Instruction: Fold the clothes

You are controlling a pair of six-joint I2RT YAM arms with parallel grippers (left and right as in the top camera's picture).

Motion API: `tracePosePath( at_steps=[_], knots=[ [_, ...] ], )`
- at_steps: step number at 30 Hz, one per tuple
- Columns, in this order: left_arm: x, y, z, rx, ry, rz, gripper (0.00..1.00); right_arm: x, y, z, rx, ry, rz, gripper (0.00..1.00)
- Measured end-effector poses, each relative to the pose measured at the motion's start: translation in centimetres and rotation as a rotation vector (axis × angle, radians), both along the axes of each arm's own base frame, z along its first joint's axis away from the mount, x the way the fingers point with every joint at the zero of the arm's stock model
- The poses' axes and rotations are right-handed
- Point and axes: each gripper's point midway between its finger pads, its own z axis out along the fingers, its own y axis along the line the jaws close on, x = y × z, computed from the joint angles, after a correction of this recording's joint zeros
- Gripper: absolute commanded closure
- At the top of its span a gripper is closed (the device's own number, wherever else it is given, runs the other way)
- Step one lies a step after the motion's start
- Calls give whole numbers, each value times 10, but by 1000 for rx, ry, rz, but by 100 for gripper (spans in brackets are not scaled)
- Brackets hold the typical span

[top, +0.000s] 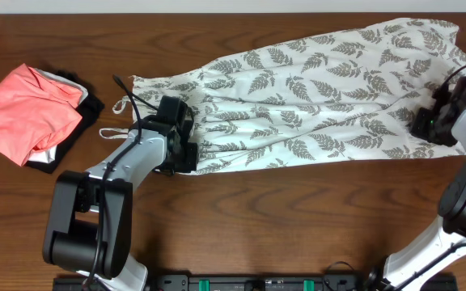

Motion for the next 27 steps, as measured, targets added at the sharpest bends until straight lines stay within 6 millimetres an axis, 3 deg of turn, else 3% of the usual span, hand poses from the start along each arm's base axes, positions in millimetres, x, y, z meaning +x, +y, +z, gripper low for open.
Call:
tracePosePath(
  at_steps=[4, 10, 15, 19, 24, 27],
  knots=[
    [1, 1, 0, 0, -3, 4, 78, -3, 1, 0, 4, -5, -18, 74],
    [6, 6, 1, -2, -18, 13, 63, -3, 7, 0, 38, -13, -25, 73],
    [6, 9, 4, 7, -23, 17, 55, -3, 13, 0, 73, -15, -28, 73],
    [4, 11, 19, 8, -49, 17, 50, -3, 15, 1, 82, -16, -29, 73],
    [8, -9, 53, 9, -175, -95, 50, -2, 17, 0, 83, -15, -29, 73],
    [2, -22, 54, 54, -188, -196, 49, -2, 20, 0, 85, -13, -22, 73]
  ],
)
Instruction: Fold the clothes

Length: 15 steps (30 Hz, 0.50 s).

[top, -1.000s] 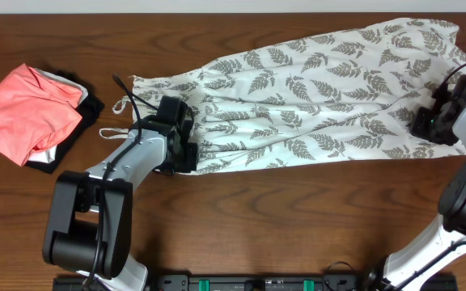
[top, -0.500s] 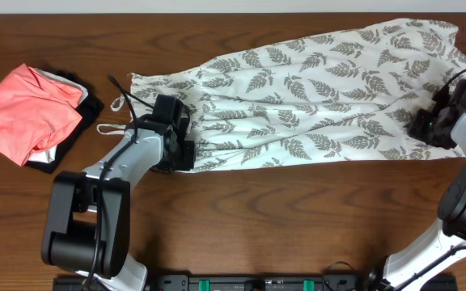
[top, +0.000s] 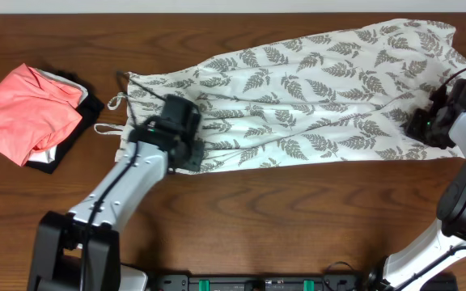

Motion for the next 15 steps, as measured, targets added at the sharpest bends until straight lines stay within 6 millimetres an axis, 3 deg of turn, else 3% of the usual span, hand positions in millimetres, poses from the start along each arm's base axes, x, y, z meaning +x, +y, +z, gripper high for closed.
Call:
tracePosePath(
  at_steps=[9, 15],
  knots=[
    [-7, -24, 1, 170, -76, -206, 50, 1, 2, 0, 1, 0, 6, 73],
    [1, -24, -8, 233, -107, -234, 51, 1, 2, 0, 1, 0, 6, 73]
  ],
)
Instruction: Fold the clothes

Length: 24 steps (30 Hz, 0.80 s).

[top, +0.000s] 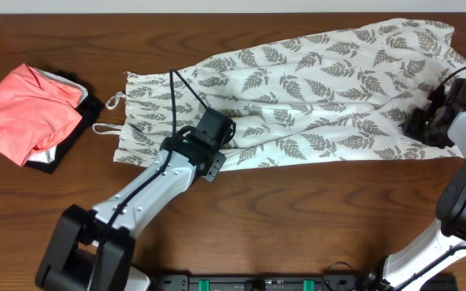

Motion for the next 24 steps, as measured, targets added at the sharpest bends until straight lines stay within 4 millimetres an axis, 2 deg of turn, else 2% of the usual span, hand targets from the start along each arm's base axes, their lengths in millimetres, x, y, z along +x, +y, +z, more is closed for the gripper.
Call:
tracePosePath(
  at_steps=[7, 14, 24],
  knots=[
    [0, 3, -28, 48, 45, -10, 51, 0, 0, 0, 0, 0, 0, 73],
    [-1, 3, -31, 61, 47, -16, 51, 0, 0, 0, 0, -1, 0, 72],
    [-20, -30, -29, 122, 22, -150, 51, 0, 0, 0, 0, 0, 0, 71]
  ],
)
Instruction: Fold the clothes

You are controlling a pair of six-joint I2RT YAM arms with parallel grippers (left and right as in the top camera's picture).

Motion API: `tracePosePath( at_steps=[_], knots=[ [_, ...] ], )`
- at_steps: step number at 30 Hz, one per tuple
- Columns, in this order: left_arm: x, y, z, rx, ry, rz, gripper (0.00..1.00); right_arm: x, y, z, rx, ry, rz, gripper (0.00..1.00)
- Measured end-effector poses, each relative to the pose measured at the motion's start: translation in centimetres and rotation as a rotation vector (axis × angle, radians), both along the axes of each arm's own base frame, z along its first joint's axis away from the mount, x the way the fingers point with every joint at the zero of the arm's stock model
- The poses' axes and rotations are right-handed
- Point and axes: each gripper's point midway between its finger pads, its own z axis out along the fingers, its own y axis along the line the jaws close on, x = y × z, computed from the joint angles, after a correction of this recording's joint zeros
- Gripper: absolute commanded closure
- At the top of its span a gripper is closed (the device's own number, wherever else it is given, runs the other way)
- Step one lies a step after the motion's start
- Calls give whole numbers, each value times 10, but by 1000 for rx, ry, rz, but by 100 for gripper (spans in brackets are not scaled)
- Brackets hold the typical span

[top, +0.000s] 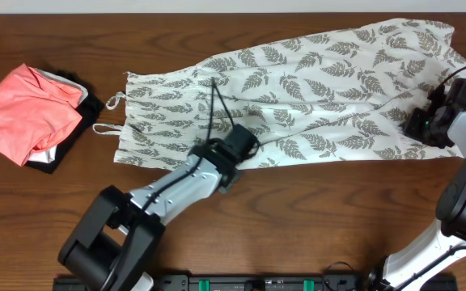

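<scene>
A white dress with a grey fern print (pixel 314 89) lies spread across the table, its gathered top with thin straps at the left and its wide hem at the far right. My left gripper (pixel 239 152) rests on the dress's near edge around the middle; the overhead view does not show how its jaws stand. At the dress's near right hem corner my right gripper (pixel 419 125) sits with its fingers on the cloth, apparently shut on it.
A coral garment (pixel 27 113) lies bundled on a dark folded piece (pixel 90 109) at the far left. Bare wooden table (pixel 314 218) runs along the front. The left arm's cable arcs over the dress's middle.
My left gripper has moved right along the dress's near edge, from left of the middle to about the middle. The dress and my right gripper have not moved.
My left gripper was at the dress's near left corner, with that end bunched. Then the left end lay spread wider and further left. Since then the left gripper has stood further right along the near edge each time, while the right gripper stayed at the hem corner.
</scene>
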Motion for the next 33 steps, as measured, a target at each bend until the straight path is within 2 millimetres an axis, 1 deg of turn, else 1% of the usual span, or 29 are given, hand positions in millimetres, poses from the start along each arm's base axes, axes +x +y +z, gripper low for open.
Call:
tracePosePath(
  at_steps=[4, 14, 19, 22, 26, 33],
  knots=[
    [-1, -5, 1, 15, -17, -21, 51, 0, 0, 0, 0, 0, 0, 71],
    [16, -15, 8, -16, -95, -35, 51, 0, 0, 0, 1, 1, 0, 72],
    [17, -16, 8, -18, -98, -38, 51, 0, 0, 0, 0, 0, 0, 71],
    [17, -15, 7, -15, -97, -37, 72, 0, 0, 0, 0, 0, 0, 71],
    [17, -15, 6, -11, -95, -40, 85, 0, 0, 0, 0, 0, 0, 71],
    [17, -15, 6, -10, -95, -41, 83, 0, 0, 0, 1, 1, 0, 71]
  ],
)
